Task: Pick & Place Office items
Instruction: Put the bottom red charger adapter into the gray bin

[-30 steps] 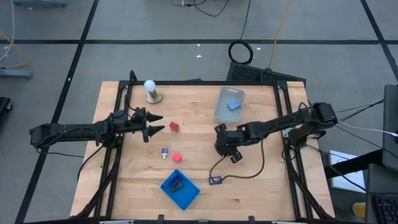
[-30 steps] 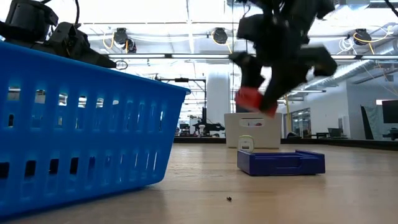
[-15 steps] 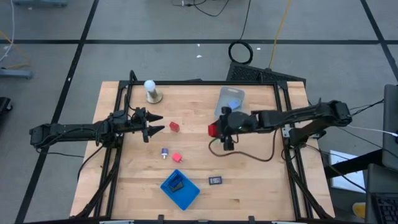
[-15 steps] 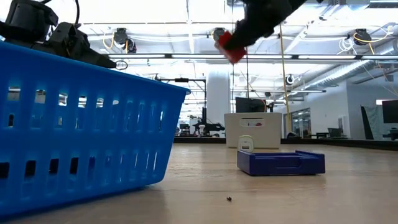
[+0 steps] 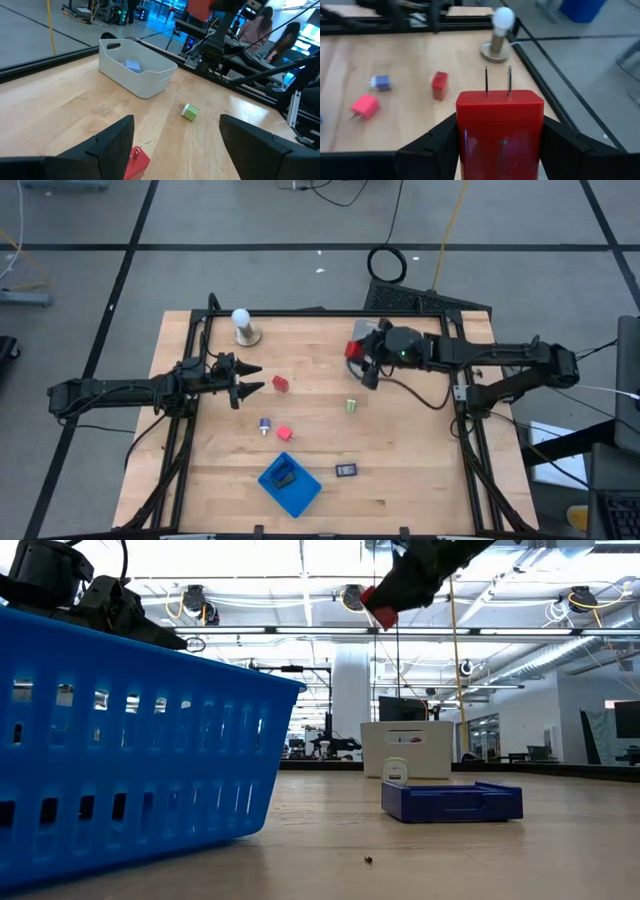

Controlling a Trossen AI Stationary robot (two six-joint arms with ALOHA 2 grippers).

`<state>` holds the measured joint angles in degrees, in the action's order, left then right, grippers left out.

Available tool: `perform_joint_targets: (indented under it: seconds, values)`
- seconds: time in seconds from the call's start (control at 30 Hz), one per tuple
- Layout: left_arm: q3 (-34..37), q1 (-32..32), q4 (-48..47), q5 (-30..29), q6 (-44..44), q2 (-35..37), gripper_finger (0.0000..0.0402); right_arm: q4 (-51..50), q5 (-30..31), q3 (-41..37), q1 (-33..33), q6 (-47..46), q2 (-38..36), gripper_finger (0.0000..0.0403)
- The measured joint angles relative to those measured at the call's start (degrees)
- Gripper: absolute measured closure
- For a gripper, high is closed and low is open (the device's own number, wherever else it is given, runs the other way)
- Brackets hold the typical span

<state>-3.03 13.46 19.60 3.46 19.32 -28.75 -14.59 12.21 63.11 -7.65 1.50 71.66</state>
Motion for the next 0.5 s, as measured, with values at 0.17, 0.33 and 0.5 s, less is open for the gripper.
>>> perform_joint_targets:
  seconds: [0.17,0.33,0.5]
  values:
    - [0.00,0.02,0.02,0.00,-0.01,0.00,0.0105,10.88,-0.31,-4.50,-3.82,-3.82,-0.06,0.0195]
    - [0.00,0.01,0.02,0.00,0.00,0.00,0.0105,26.82,-0.05,-12.38,-6.71,-9.73,-1.14,0.0195]
    - [0.00,0.01,0.08,0.00,0.00,0.00,0.0105,36.23,1.25,-18.48,-8.83,-12.39,-1.28,0.0195]
